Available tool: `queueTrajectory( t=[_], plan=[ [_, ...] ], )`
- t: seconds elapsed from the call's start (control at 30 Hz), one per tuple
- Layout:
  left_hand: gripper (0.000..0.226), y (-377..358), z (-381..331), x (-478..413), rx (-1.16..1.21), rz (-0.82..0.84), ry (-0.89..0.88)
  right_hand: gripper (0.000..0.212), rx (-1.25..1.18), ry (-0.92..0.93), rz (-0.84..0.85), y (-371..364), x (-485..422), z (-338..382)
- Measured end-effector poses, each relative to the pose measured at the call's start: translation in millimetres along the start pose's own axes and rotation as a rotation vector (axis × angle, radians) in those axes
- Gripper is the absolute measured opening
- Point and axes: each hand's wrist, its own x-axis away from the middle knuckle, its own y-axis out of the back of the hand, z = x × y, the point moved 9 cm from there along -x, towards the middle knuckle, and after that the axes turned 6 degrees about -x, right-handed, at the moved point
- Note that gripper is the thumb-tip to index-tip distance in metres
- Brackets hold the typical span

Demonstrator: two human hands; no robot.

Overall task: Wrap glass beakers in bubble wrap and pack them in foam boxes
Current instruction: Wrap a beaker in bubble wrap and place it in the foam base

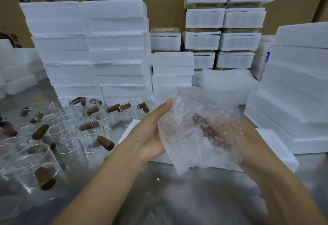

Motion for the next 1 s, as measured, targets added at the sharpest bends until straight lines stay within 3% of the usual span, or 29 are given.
queueTrajectory(
  t=[0.13,0.23,0.33,0.4,0.43,0.47,0.57,0.67,0.8,1.0],
  plan=[
    [0.058,0.8,-13.1,-2.2,0.184,0.087,-0.104,0.022,-0.143,0.198,-0.347,29.3,6.9,20.3],
    [0.061,15.6,-30.4,-4.6,0.243,0.020,-0.218,0.023,-0.193,0.281,-0.577,49.8,14.6,22.6],
    [0.057,25.0,-34.7,-5.1,0.241,-0.018,-0.281,0.056,-0.221,0.181,-0.421,30.9,3.9,10.9],
    [0.068,27.4,-32.5,-4.2,0.270,0.011,-0.298,0.092,-0.162,0.114,-0.263,7.7,-2.0,3.2],
    [0.074,27.8,-32.4,-3.4,0.279,0.032,-0.306,0.099,-0.142,0.099,-0.213,-1.1,-3.7,1.2],
    [0.076,28.6,-33.3,-2.6,0.279,0.044,-0.317,0.095,-0.134,0.091,-0.185,-7.1,-5.4,1.1],
    [0.070,33.1,-37.6,-1.5,0.279,0.043,-0.351,0.049,-0.083,0.120,-0.183,-12.7,-15.6,15.9],
    [0.070,36.9,-39.9,-0.1,0.297,0.031,-0.364,0.025,-0.043,0.178,-0.199,-11.1,-31.5,38.4],
    [0.067,35.4,-38.8,1.2,0.306,0.054,-0.343,0.035,-0.057,0.262,-0.228,-10.0,-51.6,71.5],
    [0.055,36.3,-36.9,4.1,0.330,0.006,-0.339,0.024,-0.024,0.369,-0.198,-32.3,-66.5,111.8]
  ],
)
